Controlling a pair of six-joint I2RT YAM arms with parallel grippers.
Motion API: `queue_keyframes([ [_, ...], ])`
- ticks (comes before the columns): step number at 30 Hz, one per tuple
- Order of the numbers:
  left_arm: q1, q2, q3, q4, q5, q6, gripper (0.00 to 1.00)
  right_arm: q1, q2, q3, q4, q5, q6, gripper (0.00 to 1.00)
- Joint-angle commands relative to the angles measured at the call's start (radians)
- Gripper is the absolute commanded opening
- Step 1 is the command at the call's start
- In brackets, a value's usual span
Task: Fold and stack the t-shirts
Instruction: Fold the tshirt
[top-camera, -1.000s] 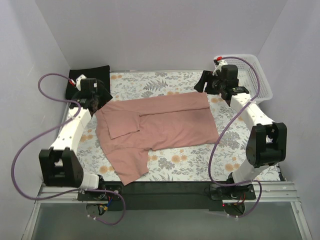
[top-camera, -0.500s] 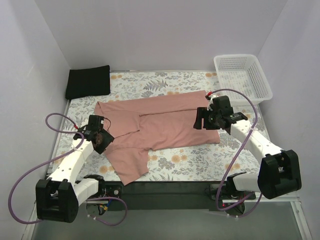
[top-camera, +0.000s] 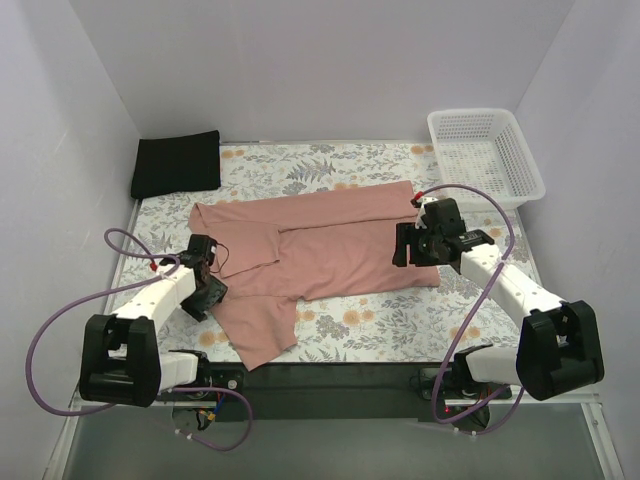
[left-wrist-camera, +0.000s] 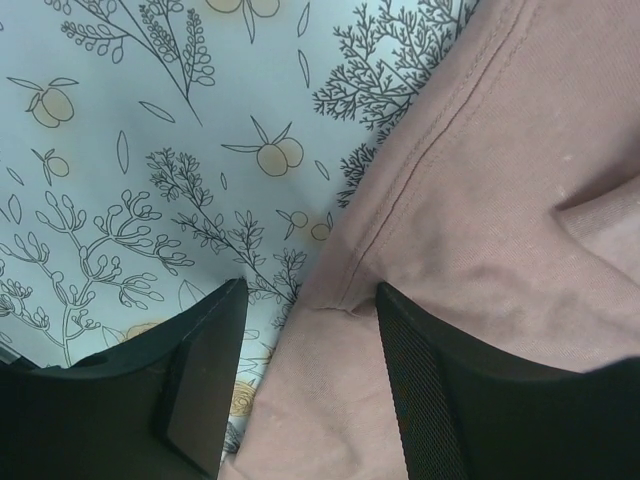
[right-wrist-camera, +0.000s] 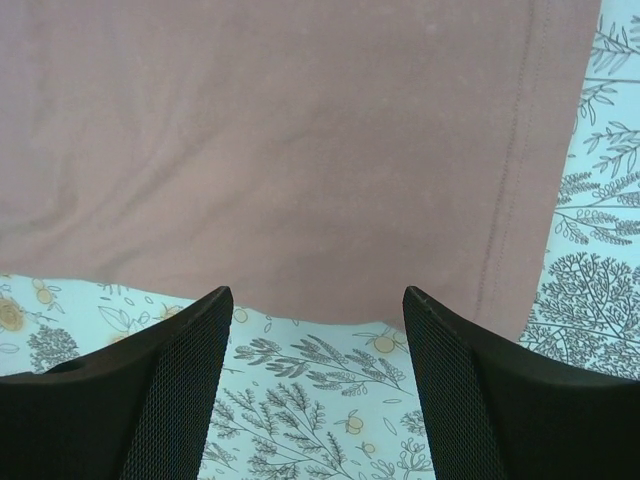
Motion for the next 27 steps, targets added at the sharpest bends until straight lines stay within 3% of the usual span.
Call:
queue_keyframes([
  [1, -0.003, 0.045, -0.016, 0.048, -0.013, 0.024, 0.52, 0.0, -0.023, -0.029, 0.002, 0.07, -0.002, 0.75],
  [3, -0.006, 0.061, -0.026, 0.068, -0.005, 0.029, 0.44, 0.0, -0.031, -0.043, -0.008, 0.134, 0.007, 0.75],
  [5, -0.011, 0.07, -0.026, 0.074, -0.002, 0.032, 0.26, -0.001, -0.035, -0.052, -0.021, 0.188, 0.016, 0.75],
  [10, -0.025, 0.058, -0.028, 0.084, 0.02, 0.055, 0.01, -0.039, -0.037, -0.069, -0.053, 0.252, 0.038, 0.77],
  [15, -0.035, 0.024, -0.023, 0.081, 0.032, 0.059, 0.0, -0.125, -0.002, -0.095, -0.067, 0.234, 0.079, 0.77],
  [27, -0.035, -0.057, -0.028, 0.091, 0.043, 0.064, 0.0, -0.21, 0.051, -0.116, -0.05, 0.16, 0.13, 0.58],
])
